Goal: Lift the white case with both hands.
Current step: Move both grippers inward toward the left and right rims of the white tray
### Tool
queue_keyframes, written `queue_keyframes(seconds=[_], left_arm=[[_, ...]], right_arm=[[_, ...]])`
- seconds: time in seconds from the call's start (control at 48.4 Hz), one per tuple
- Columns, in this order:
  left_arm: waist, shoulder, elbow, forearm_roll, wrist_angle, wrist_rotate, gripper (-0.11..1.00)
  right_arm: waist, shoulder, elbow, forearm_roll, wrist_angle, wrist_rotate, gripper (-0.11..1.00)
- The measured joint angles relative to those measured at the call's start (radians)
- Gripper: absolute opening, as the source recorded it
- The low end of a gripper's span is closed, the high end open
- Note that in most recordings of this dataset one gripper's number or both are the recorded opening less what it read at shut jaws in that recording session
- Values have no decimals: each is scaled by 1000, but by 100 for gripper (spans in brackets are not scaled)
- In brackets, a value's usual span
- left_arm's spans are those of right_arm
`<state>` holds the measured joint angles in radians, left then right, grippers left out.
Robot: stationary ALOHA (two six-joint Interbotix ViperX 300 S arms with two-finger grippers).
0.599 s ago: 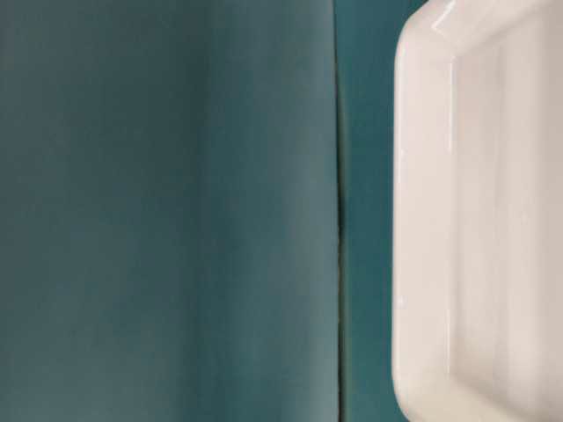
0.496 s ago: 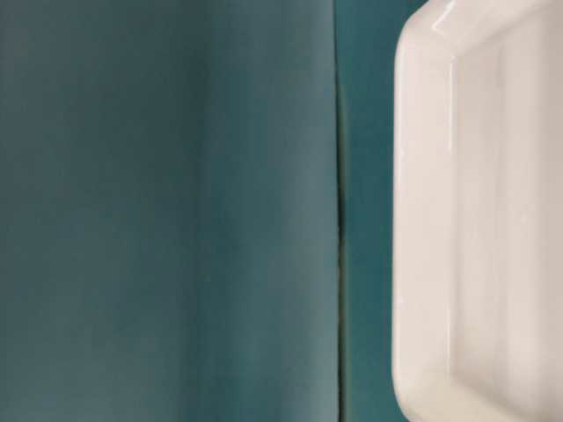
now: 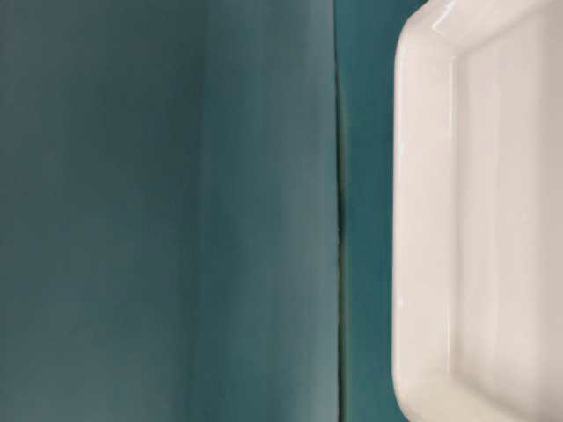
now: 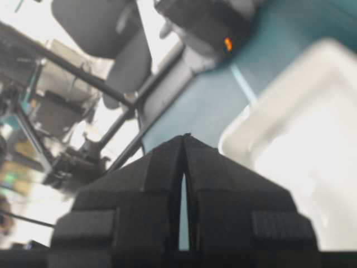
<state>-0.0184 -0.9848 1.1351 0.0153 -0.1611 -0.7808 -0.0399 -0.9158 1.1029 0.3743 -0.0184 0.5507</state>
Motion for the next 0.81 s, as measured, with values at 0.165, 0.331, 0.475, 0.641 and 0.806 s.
queue_keyframes(seconds=[0.165,0.331,0.475,0.641,0.806], left_arm=[[2,31,0,0,54,-206,-2],[8,98,0,0,130,-305,-3],[46,164,0,-2,153,-390,-3],[63,229,11,0,160,-402,-2],[63,287,17,0,160,-405,2]], right_arm=[[-9,83,0,6,31,152,1],[-31,176,20,8,37,299,1],[-35,247,44,8,37,425,1],[-35,282,55,9,37,480,1],[-35,298,61,8,37,482,1]])
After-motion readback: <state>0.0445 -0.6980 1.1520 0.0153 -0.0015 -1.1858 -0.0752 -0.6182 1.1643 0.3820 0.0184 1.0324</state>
